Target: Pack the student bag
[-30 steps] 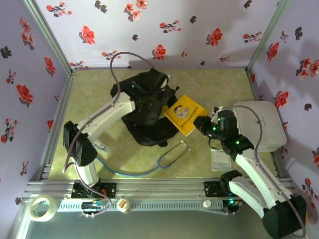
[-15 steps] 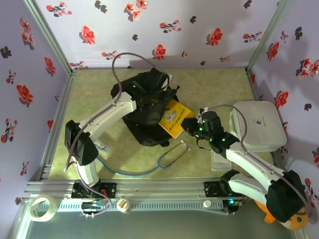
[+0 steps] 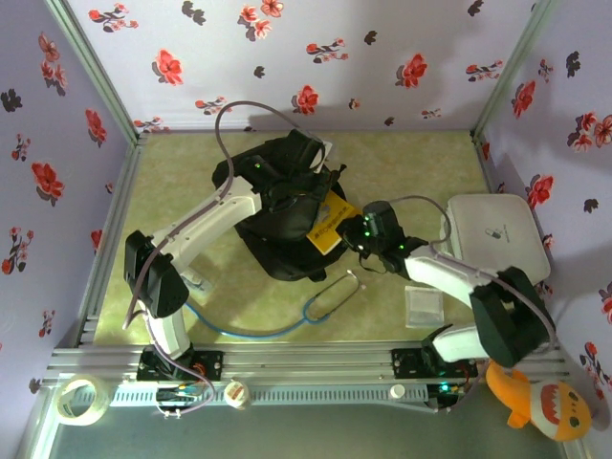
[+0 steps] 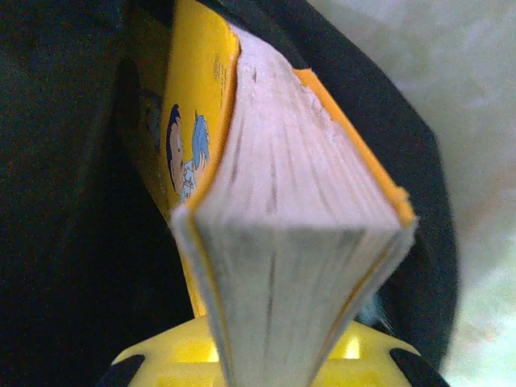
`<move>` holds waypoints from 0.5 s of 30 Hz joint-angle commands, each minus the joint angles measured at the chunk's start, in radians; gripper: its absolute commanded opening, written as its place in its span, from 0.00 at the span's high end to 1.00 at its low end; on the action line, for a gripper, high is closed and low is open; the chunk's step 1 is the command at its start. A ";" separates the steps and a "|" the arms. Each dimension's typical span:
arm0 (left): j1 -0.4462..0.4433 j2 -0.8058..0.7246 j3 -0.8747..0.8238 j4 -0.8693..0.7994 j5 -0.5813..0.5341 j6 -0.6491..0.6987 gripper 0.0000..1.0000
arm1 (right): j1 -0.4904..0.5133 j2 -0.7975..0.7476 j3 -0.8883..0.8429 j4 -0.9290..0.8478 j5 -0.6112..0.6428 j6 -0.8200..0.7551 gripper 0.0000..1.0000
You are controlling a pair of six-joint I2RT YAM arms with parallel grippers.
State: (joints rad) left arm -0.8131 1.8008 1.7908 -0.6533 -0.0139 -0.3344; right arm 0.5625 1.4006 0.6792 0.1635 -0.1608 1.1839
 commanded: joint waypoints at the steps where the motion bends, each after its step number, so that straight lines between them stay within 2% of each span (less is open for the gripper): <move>1: 0.005 -0.006 0.055 0.097 0.035 -0.015 1.00 | 0.013 0.086 0.073 0.049 0.009 0.050 0.97; 4: 0.011 -0.003 0.063 0.098 0.036 -0.020 1.00 | 0.022 0.163 0.124 0.075 0.023 0.075 0.97; 9: 0.031 -0.003 0.061 0.103 0.034 -0.049 1.00 | 0.029 0.313 0.193 0.234 -0.027 0.135 0.96; 15: 0.052 0.002 0.058 0.097 0.033 -0.086 1.00 | 0.040 0.451 0.263 0.275 -0.057 0.182 0.95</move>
State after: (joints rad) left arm -0.7677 1.8008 1.7985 -0.6365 -0.0055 -0.3859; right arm 0.5922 1.8050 0.9234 0.4133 -0.1944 1.3193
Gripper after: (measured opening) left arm 0.048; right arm 0.135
